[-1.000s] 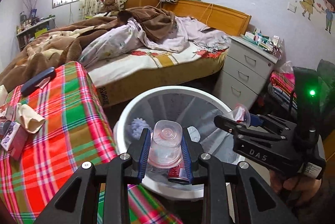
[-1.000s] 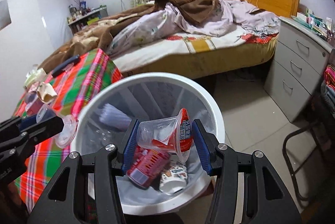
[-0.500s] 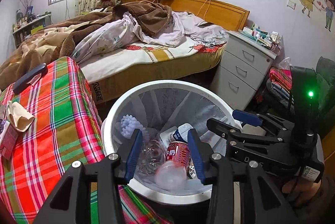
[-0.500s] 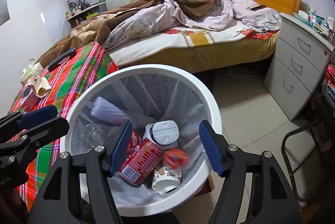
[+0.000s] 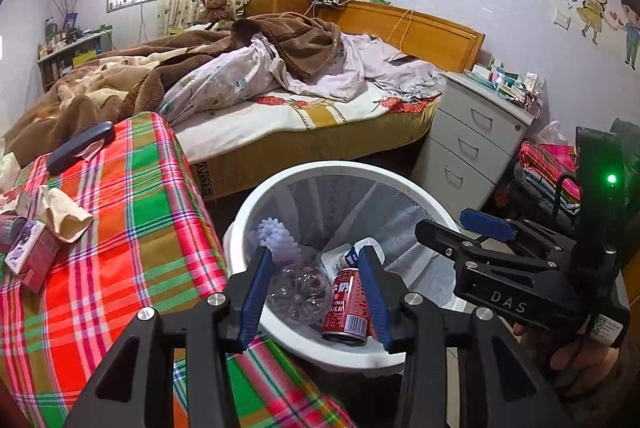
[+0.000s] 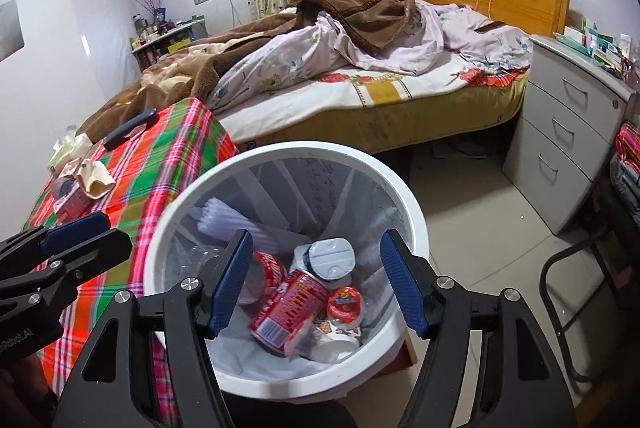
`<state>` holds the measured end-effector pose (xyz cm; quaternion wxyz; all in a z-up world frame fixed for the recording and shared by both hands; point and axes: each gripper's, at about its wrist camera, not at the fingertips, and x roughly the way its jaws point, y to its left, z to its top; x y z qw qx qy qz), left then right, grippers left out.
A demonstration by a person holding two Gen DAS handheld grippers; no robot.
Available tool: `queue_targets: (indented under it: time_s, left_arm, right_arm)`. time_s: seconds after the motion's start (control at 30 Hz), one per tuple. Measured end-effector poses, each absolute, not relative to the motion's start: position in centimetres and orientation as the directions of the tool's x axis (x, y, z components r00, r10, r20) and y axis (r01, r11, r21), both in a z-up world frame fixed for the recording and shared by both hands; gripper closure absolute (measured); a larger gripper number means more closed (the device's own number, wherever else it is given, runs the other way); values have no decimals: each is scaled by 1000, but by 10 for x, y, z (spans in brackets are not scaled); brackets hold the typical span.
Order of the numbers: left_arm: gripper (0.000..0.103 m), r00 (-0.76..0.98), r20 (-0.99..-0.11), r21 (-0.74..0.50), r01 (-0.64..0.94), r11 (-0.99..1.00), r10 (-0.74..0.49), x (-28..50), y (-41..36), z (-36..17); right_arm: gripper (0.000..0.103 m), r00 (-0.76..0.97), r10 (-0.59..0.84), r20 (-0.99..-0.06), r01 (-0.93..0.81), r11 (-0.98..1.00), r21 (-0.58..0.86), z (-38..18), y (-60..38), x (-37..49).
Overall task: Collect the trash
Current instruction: 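Move both open tools back over the remaining trash on the bed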
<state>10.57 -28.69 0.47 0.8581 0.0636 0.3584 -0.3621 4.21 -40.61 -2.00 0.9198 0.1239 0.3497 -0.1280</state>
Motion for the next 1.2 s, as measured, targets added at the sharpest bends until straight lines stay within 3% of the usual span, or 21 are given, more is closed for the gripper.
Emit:
queue_targets:
  time_s: [0.43,1.2]
  left_arm:
    - [58,555,-629,-138,609,781,-544,101,-238,17]
    - [57,699,-625,-137,339,931,-347,146,-95,15]
  right_arm:
    - [35,763,-120,-635,259,957,130,-6,-373,47]
    - [35,786,21,-618,72,990,125,1,-293,100]
